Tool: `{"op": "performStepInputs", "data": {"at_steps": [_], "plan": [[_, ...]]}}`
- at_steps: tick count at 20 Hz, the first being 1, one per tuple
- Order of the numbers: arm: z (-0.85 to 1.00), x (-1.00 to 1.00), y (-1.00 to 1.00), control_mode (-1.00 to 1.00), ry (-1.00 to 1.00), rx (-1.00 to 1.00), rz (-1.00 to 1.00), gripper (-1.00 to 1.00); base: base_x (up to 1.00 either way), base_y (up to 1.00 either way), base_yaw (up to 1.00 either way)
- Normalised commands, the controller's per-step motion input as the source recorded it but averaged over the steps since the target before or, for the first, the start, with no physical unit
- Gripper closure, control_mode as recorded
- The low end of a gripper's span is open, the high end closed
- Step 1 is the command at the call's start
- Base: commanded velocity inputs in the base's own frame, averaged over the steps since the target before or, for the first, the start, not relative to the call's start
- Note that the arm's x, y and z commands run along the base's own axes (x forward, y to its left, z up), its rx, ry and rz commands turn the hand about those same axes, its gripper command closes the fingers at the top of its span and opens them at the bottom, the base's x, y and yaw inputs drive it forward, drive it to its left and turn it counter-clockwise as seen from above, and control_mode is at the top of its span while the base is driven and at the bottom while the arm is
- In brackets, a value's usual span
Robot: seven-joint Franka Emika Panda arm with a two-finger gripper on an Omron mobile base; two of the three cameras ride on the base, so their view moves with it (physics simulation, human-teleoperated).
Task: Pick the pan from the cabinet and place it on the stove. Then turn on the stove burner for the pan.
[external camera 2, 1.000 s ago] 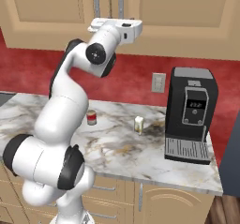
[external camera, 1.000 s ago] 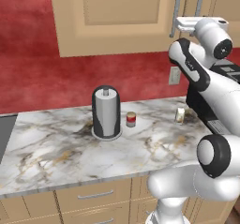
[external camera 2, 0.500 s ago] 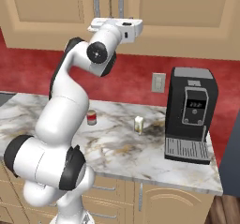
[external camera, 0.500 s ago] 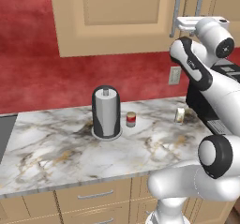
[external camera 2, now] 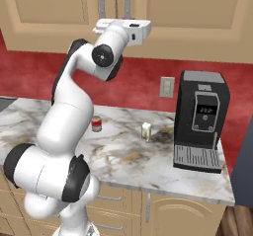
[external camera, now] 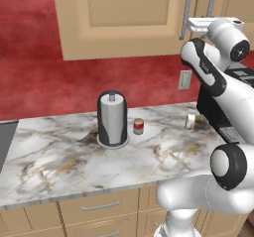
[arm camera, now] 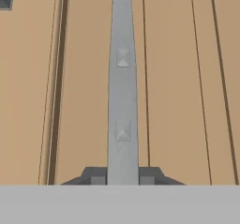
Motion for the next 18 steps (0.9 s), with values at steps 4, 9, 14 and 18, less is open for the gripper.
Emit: {"op": "performStepInputs", "data": {"at_steps": [4,9,14,18], "plan": [[-0.01,-0.02,-0.01,-1.0,0.05,0.0,0.03,1.0,0.0,0.0,0.0],[0.05,-0.39,-0.27,-1.0,0.01,0.0,0.03,1.0,0.0,0.0,0.0],[0.17,-0.67,-0.24,-1.0,0.07,0.0,0.02,1.0,0.0,0.0,0.0],[0.16,-0.81,-0.29,-1.0,0.07,0.0,0.02,1.0,0.0,0.0,0.0]]}}
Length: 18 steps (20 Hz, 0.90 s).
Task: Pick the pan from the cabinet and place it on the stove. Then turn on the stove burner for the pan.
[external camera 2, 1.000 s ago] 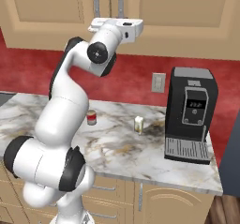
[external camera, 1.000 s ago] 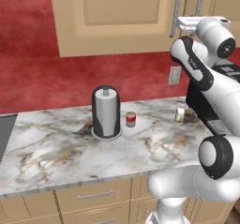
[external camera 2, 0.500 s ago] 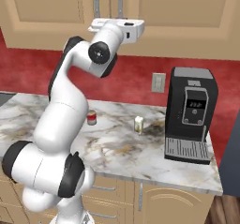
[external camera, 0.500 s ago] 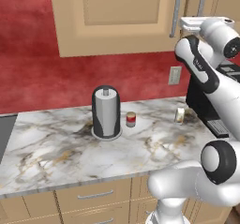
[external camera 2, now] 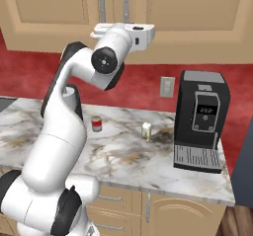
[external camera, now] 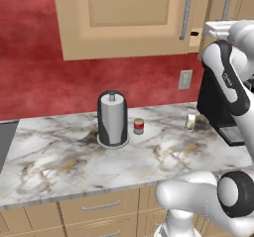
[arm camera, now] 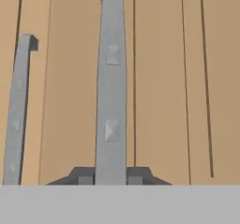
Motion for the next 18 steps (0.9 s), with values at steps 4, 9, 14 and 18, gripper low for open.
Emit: {"op": "performStepInputs", "data": {"at_steps": [4,9,14,18], "plan": [[0.12,-0.76,-0.29,-1.0,0.11,-0.01,0.01,1.0,0.0,0.0,0.0],[0.0,-0.83,-0.33,-1.0,0.05,0.0,0.01,1.0,0.0,0.0,0.0],[0.0,-0.75,-0.4,-1.0,0.06,0.0,0.03,1.0,0.0,0.0,0.0],[-0.02,-0.68,-0.28,-1.0,0.07,0.0,0.0,1.0,0.0,0.0,0.0]]}}
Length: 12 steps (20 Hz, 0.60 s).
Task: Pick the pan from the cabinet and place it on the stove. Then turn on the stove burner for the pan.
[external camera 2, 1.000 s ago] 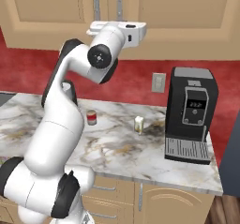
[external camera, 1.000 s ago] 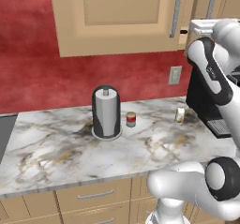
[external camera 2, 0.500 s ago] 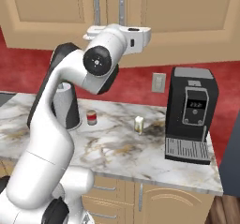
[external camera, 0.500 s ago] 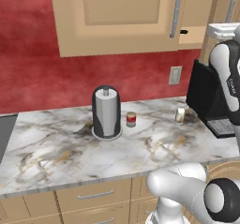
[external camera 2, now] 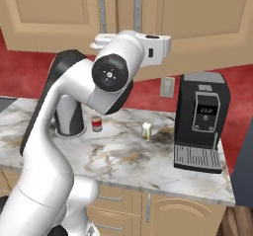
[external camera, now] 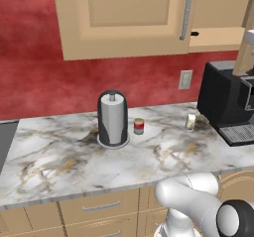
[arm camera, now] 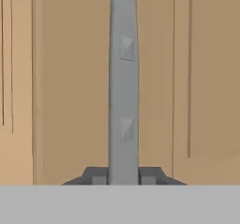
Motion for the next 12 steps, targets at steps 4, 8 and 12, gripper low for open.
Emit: {"op": "performStepInputs", "data": {"at_steps": [4,8,12], "plan": [[-0.04,-0.59,-0.19,-1.0,0.08,0.0,0.0,-1.0,0.0,0.0,0.0],[-0.06,-0.41,-0.01,-1.0,0.08,0.0,0.0,-1.0,0.0,0.0,0.0],[0.0,-0.55,0.14,-1.0,0.0,-0.01,0.0,-1.0,0.0,0.0,0.0]]}}
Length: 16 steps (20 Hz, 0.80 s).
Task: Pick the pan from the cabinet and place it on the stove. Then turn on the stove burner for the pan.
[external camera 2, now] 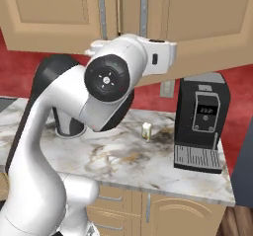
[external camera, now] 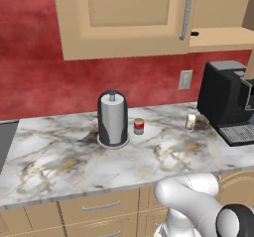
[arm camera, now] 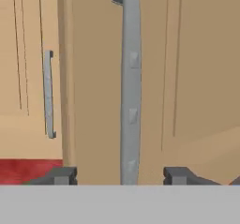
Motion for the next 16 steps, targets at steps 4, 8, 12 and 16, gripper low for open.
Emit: {"op": "performStepInputs", "data": {"at_steps": [4,8,12,16], "plan": [[0.0,-0.64,0.34,-1.0,-0.07,-0.06,0.0,-1.0,0.0,0.0,0.0],[0.0,-0.6,0.58,-1.0,-0.1,-0.19,0.0,-1.0,0.0,0.0,0.0],[-0.01,-0.26,0.72,-1.0,-0.06,-0.32,0.0,-1.0,0.0,0.0,0.0],[-0.09,0.0,0.9,-1.0,0.0,-0.42,-0.01,-1.0,0.0,0.0,0.0]]}}
